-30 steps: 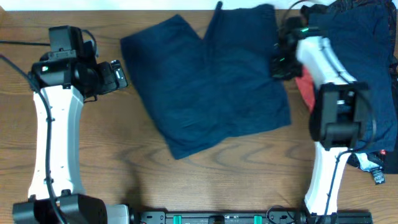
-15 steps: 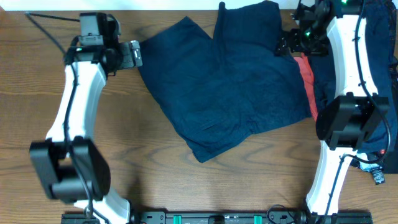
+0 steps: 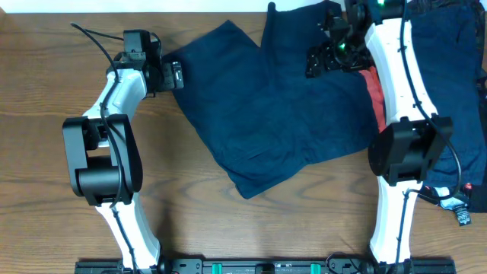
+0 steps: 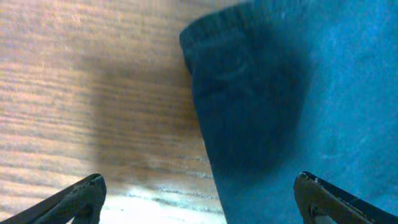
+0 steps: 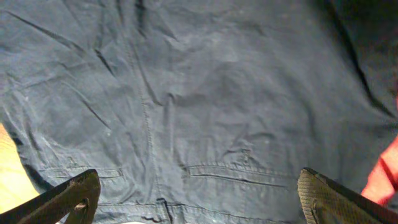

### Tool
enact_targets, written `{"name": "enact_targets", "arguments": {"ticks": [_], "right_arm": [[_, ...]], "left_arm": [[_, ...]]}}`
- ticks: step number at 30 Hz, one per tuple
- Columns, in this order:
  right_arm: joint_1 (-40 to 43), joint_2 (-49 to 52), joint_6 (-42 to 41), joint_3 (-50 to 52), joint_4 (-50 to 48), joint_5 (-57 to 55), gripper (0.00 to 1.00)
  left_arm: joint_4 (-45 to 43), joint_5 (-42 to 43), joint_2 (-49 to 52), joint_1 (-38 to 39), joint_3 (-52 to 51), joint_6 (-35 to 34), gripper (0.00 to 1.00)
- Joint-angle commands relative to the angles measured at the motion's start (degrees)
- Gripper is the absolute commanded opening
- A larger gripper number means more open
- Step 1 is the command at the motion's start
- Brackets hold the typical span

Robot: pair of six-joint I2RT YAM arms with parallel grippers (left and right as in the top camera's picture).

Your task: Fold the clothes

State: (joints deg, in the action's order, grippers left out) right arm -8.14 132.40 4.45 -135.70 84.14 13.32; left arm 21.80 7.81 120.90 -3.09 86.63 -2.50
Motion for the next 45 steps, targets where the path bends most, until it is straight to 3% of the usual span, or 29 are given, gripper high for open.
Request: {"name": "enact_targets", "arguments": {"ticks": [1, 14, 16, 17, 19, 22, 24, 29, 33, 41, 45], "right_arm": [[-1.4, -0.1, -1.2, -1.1, -0.6, 0.2, 0.99], [-4.2, -0.1, -1.7, -1.1, -0.4, 0.2, 0.99], [-4.2, -0.1, -2.2, -1.1, -0.4, 0.2, 0.99], [-4.3, -0.1, -2.3, -1.1, -0.4, 0.2, 0.99], [-4.5, -0.1, -2.3, -1.1, -0.4, 0.2, 0.99], [-4.6, -0.1, -2.3, -1.1, -0.4, 0.2, 0.99], [-4.6, -0.1, -2.3, -1.1, -0.4, 0.2, 0.99], [-5.1, -0.1, -3.7, -0.7, -0.7, 0.2, 0.96], [-5.2, -0.1, -4.9, 0.1, -0.7, 0.2, 0.96], [-5.4, -0.1, -7.3, 3.5, -1.9, 0.2, 0.98], [-5.4, -0.1, -10.2, 6.1, -2.2, -1.0, 0.99]], "left_arm": [[-0.9, 0.8, 1.2, 0.5, 0.6, 1.2, 0.98], [-4.6, 0.8, 5.6, 3.1, 0.6, 0.5, 0.99], [-4.9, 0.8, 5.6, 3.1, 0.6, -0.3, 0.94], [-5.0, 0.8, 5.6, 3.1, 0.6, -0.7, 0.89], [-5.0, 0.8, 5.6, 3.1, 0.6, -1.3, 0.70], [-5.0, 0.8, 5.6, 3.2, 0.6, -1.2, 0.36], [-5.0, 0.8, 5.6, 3.2, 0.6, -1.4, 0.06], [-0.7, -0.3, 3.5, 1.7, 0.6, -3.6, 0.06], [8.7, -7.2, -1.3, -1.8, 0.6, -9.1, 0.06], [35.0, -10.4, -9.0, -11.9, 0.6, -11.3, 0.06], [43.1, -11.1, -9.1, -16.7, 0.3, -14.0, 0.06]]}}
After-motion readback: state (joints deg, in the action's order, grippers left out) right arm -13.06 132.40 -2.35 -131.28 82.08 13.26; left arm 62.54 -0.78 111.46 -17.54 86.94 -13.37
